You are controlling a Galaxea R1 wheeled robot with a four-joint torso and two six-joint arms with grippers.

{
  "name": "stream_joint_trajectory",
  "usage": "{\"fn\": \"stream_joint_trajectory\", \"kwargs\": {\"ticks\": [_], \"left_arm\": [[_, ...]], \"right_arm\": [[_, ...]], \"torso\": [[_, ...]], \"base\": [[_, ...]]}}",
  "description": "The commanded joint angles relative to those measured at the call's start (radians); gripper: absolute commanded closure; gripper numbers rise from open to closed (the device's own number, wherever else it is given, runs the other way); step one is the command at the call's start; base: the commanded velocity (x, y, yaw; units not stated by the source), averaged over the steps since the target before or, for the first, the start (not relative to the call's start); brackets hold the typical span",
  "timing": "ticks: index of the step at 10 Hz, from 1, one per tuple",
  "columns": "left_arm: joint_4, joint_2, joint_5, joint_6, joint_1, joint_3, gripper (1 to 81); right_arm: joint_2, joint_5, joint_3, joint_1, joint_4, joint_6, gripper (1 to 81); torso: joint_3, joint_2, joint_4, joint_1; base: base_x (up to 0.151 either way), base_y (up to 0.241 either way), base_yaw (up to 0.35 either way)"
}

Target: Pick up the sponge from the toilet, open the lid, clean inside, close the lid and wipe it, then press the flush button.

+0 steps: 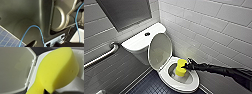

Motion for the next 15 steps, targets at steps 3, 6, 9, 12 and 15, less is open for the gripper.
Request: {"fn": "stream_joint_trajectory", "kwargs": {"ticks": [3, 6, 9, 12, 15], "left_arm": [[-0.011, -0.010, 0.089, 0.000, 0.048, 0.026, 1.0], [-0.011, -0.010, 0.083, 0.000, 0.048, 0.026, 1.0], [-0.006, -0.007, 0.083, 0.000, 0.048, 0.027, 1.0], [0.000, 0.008, 0.083, 0.005, 0.048, 0.024, 1.0], [0.001, 0.007, 0.083, 0.006, 0.046, 0.026, 1.0]], "right_arm": [[0.099, 0.005, -0.147, 0.133, -0.064, -0.004, 81.1], [0.101, 0.009, -0.170, 0.064, -0.063, 0.001, 81.1], [-0.013, 0.006, -0.077, 0.051, -0.055, 0.013, 81.1], [-0.120, 0.008, 0.040, 0.040, -0.059, 0.052, 81.1], [-0.186, 0.051, 0.072, -0.022, -0.055, 0.062, 81.1]], "torso": [[0.000, 0.000, 0.000, 0.000], [0.000, 0.000, 0.000, 0.000], [0.000, 0.000, 0.000, 0.000], [0.000, 0.000, 0.000, 0.000], [0.000, 0.000, 0.000, 0.000]], "base": [[0.000, 0.000, 0.000], [0.000, 0.000, 0.000], [0.000, 0.000, 0.000], [0.000, 0.000, 0.000], [0.000, 0.000, 0.000]]}}
